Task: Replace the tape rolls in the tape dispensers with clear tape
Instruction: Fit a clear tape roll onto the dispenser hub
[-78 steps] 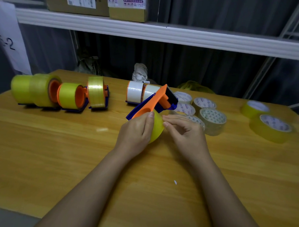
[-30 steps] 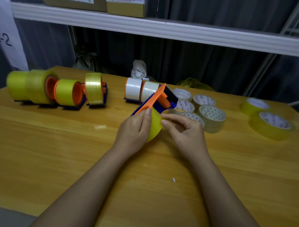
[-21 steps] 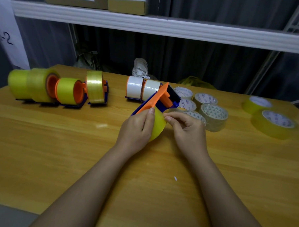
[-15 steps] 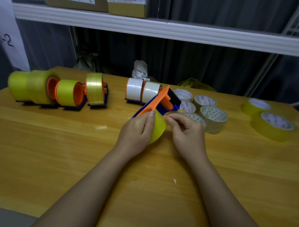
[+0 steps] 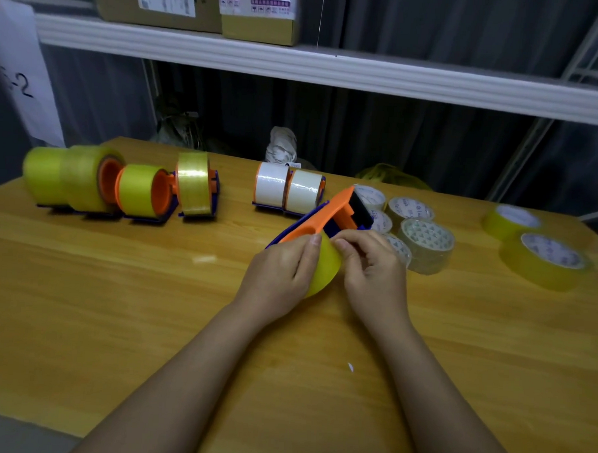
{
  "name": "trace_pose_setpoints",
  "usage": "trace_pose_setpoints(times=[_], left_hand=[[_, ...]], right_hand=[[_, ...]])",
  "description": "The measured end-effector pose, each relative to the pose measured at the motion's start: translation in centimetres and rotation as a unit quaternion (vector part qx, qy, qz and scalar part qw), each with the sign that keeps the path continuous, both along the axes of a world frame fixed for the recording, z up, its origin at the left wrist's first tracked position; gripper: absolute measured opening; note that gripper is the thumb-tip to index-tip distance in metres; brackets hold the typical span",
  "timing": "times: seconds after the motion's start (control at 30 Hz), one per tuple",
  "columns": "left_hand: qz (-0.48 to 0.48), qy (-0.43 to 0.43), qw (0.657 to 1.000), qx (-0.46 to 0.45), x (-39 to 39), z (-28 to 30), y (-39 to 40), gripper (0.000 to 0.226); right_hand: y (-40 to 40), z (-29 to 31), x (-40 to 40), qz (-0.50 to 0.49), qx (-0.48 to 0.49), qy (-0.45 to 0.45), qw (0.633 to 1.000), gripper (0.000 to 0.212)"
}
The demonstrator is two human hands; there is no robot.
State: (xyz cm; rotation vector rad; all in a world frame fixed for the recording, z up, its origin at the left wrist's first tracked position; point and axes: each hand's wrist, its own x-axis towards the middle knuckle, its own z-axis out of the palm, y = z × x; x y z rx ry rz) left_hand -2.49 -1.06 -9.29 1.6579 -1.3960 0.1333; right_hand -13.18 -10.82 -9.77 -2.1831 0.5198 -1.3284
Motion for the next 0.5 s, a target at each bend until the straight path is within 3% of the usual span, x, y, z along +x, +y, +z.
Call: trace_pose_setpoints(times=[0.17, 0.4, 0.5], left_hand=[[0.002, 0.006, 1.0, 0.01, 0.07, 0.02, 0.04, 0.032], [0.013, -0.027, 0.999, 0.032, -0.29, 0.02, 0.14, 0.031], [0.011, -0.029, 0.999, 0.03, -0.31, -0.05, 0.1, 0.029]], right_hand=[[0.21, 0.43, -0.27, 0.047, 0.055, -0.027, 0.997, 0.015], [0.57, 0.25, -0.03, 0.002, 0.008, -0.007, 1.0, 0.01], [0.52, 0.54, -0.33, 0.024, 0.088, -0.018, 0.996, 0.016]])
